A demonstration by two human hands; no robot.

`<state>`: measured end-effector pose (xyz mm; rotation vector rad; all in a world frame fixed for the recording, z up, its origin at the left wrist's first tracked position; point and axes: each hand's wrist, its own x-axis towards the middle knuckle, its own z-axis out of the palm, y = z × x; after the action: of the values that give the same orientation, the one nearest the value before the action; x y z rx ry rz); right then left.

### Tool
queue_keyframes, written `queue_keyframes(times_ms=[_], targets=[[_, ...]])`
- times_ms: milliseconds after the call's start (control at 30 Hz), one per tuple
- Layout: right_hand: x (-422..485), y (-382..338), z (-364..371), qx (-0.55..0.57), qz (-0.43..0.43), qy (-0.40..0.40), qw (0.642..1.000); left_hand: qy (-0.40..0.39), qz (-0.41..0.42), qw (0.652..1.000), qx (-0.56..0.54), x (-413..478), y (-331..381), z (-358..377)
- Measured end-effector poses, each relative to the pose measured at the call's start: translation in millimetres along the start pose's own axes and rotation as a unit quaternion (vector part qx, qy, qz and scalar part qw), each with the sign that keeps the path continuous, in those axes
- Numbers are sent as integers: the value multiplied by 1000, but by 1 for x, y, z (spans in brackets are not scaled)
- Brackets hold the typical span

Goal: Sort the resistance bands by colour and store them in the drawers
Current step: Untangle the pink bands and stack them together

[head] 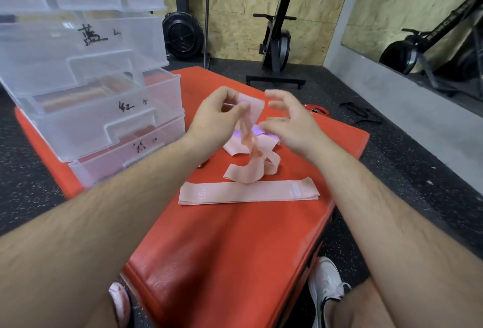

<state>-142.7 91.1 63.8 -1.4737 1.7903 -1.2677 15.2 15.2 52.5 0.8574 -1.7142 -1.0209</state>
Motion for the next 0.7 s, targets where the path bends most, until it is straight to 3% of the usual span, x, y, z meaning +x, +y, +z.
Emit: queue_keyframes(times_ms=[100,267,567,700], targets=[[-2,10,7,-48,26,-71,996,10,3,999,-51,2,9,-6],[6,14,21,-26,-15,1,1000,-19,3,995,-94,-1,15,-15],[0,-14,23,102,-93,-1,990,-24,28,992,-118,3,19,-31],[-2,-26,25,119,-128,61,983,-35,43,992,-117,1,26,-36]])
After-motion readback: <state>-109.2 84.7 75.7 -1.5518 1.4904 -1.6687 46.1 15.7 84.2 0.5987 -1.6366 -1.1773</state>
